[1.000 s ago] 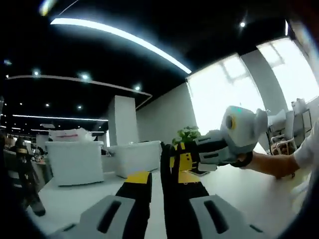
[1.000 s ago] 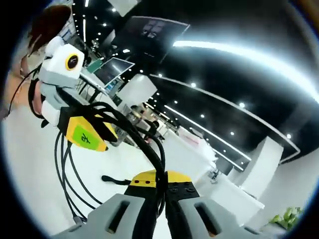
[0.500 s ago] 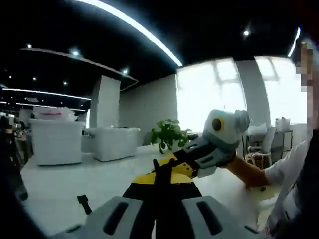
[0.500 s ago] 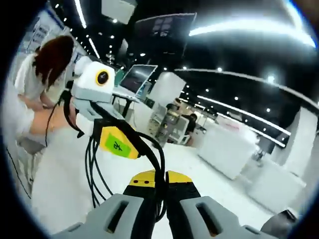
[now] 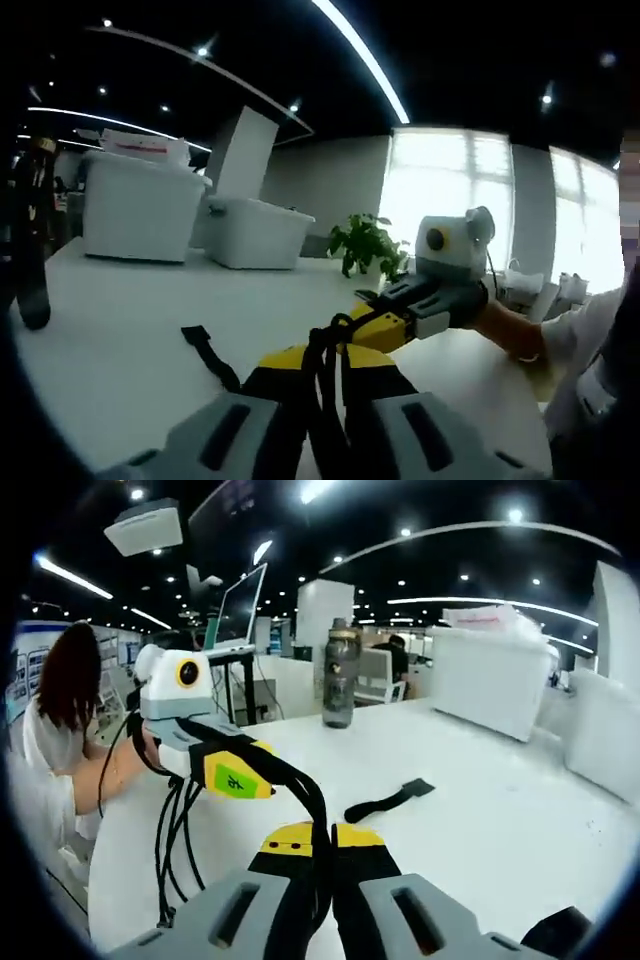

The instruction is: Coil the Type-C to USB data cable on the desktop and secure it with Velcro straps.

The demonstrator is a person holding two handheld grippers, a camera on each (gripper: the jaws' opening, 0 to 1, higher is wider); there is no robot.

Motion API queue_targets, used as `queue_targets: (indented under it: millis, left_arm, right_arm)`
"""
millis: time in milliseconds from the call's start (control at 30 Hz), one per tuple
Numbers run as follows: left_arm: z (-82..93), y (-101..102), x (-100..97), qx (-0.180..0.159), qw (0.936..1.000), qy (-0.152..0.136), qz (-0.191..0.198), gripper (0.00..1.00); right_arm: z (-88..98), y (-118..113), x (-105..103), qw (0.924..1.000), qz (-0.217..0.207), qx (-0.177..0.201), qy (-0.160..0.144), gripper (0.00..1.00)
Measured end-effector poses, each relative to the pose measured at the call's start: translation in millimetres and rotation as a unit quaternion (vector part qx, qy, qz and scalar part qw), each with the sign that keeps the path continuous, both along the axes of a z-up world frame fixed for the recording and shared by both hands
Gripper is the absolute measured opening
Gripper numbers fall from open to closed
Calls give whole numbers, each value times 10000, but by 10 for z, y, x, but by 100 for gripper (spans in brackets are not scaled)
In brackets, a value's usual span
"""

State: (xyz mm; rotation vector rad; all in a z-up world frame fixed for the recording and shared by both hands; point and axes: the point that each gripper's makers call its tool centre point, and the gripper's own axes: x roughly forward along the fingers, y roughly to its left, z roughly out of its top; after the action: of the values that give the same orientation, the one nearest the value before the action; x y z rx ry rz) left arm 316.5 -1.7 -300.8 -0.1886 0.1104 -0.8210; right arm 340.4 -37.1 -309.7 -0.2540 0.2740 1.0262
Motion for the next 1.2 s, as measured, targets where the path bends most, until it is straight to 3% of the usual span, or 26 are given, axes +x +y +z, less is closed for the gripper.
queue_targets:
  millis: [67,200,367,467,633,767,833,900,933,1033,1100,1167,1200]
  left_arm:
    - [-106,36,37,320,9994,-71,87,16]
    - [-160,109,128,431,9988,-98,212,17]
    - [-106,258,223,249,9981,-200,525,17]
    - [-136,273,295,223,9979,-159,592,16]
    - [-39,306,450,68,9963,-268,815,10]
    - [-57,305,632,69,9958,-177,896,7]
    - [-77,315,680,114,9952,-141,957,7]
    - [-100,331,697,181,9947,-114,1006,7]
    - [-118,340,710,243,9942,-97,1039,7]
    - [-205,377,738,527,9924,-24,1113,7]
    - [-267,350,739,712,9921,20,1033,7]
    - [-390,308,905,884,9914,95,958,7]
    - [-434,284,935,1008,9906,118,915,8]
  right_arm:
    - [-14,8,78,9994,-142,-159,-275,3]
    - [-59,35,121,9985,-272,-207,-426,3]
    - [-89,-75,284,9973,-658,-54,-334,2]
    - [-134,-88,314,9972,-706,220,102,2]
    - [-183,-135,421,9968,-793,102,-10,3]
    - [-59,-153,585,9896,-802,-227,-1172,9]
    - [61,-226,695,9788,-1143,-271,-1678,17]
    - [116,-209,617,9762,-963,-232,-1928,18]
    - [154,-153,543,9751,-677,-170,-2107,18]
    - [290,-142,407,9630,-434,-107,-2656,17]
    - [177,79,138,9751,459,157,-2166,16]
    - [10,175,69,9811,776,-25,-1770,16]
    - [-62,195,131,9765,848,-329,-1952,16]
